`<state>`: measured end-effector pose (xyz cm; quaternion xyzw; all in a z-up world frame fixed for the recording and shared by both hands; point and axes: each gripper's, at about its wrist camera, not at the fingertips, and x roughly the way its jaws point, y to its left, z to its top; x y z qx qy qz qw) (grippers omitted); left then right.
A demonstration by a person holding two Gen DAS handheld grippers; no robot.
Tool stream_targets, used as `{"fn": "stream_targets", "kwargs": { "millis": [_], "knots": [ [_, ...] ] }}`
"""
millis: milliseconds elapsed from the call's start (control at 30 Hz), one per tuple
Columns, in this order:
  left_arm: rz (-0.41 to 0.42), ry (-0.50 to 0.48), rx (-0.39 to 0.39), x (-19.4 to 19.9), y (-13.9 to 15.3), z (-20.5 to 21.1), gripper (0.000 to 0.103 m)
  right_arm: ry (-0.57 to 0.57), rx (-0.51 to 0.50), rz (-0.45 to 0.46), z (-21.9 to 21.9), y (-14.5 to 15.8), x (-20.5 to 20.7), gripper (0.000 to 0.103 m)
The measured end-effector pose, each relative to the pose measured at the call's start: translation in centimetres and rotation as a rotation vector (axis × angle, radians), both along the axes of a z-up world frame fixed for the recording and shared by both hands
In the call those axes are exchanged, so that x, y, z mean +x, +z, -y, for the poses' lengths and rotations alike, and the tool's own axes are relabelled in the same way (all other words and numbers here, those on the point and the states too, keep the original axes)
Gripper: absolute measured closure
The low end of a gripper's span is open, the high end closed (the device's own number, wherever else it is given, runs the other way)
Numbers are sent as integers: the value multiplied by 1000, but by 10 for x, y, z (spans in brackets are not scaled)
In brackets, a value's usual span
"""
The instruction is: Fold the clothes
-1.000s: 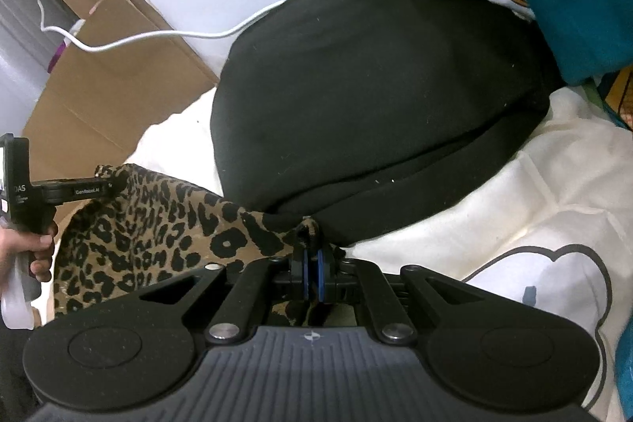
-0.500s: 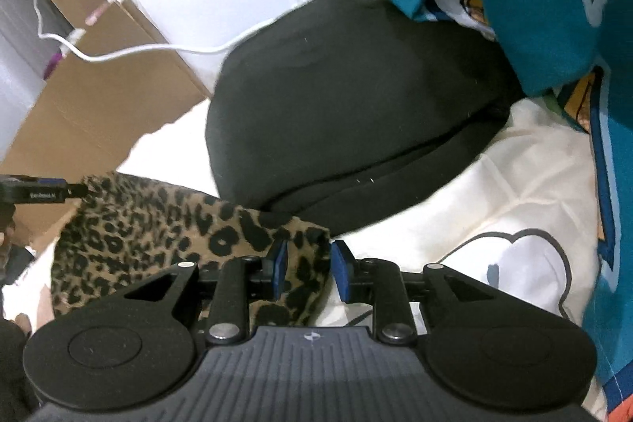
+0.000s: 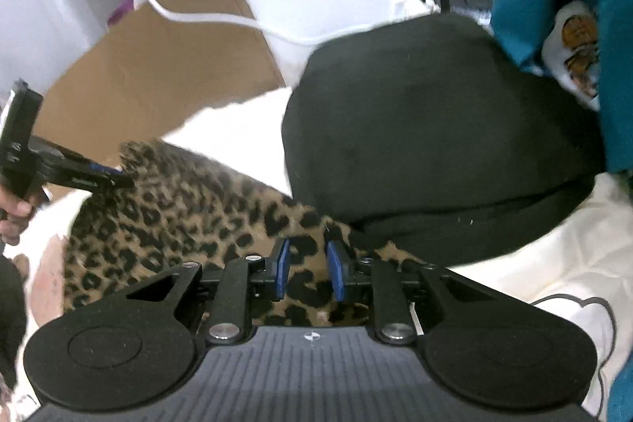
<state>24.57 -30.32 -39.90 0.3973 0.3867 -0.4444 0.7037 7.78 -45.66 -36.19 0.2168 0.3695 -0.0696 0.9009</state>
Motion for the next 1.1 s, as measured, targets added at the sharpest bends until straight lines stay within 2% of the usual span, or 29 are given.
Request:
{"fn": "stream_targets", "kwargs": {
  "millis": [33,67,100,167,267,367,467,667,767,900,933,967,1033,1100],
  "knots": [
    [12,4,-13,0,-3,0,77,-5,3,-9,2,-3,1,75],
    [24,9,-26,-1,-6,0,75,-10,5,-17,4,-5,2,81],
    [37,13,-38,-1,-9,0,74,-15,8,-26,6,-8,3,92],
    [74,25,-62,-2,-13,3,71,-25,13,-44,10,-13,4,99],
    [96,35,-71,-4,-9,7,65,-38,11,-67,12,-19,5,99],
    [116,44,-81,-6,-6,11,69,-47,-2,-78,7,-16,1,97],
    [87,10,-94,-11,11,1,73,-42,24,-69,5,-13,-7,99],
    [29,-10,-48,-24,27,-30,75,0,75,-63,-1,-10,-14,99],
    [29,-25,-22,-29,18,-35,75,33,96,-71,-8,-12,-12,99],
    [30,-9,4,-25,-3,-33,76,66,70,-104,-18,-19,-9,98],
    [39,-9,10,-24,-9,-32,76,64,65,-118,-18,-22,-9,98],
    [63,-19,16,-26,-17,-31,77,60,63,-130,-17,-25,-10,94],
    [113,-44,8,-32,-25,-31,77,48,66,-142,-15,-29,-12,94],
    [127,-31,11,-36,-23,-30,79,35,71,-141,-16,-28,-16,94]
  ]
}}
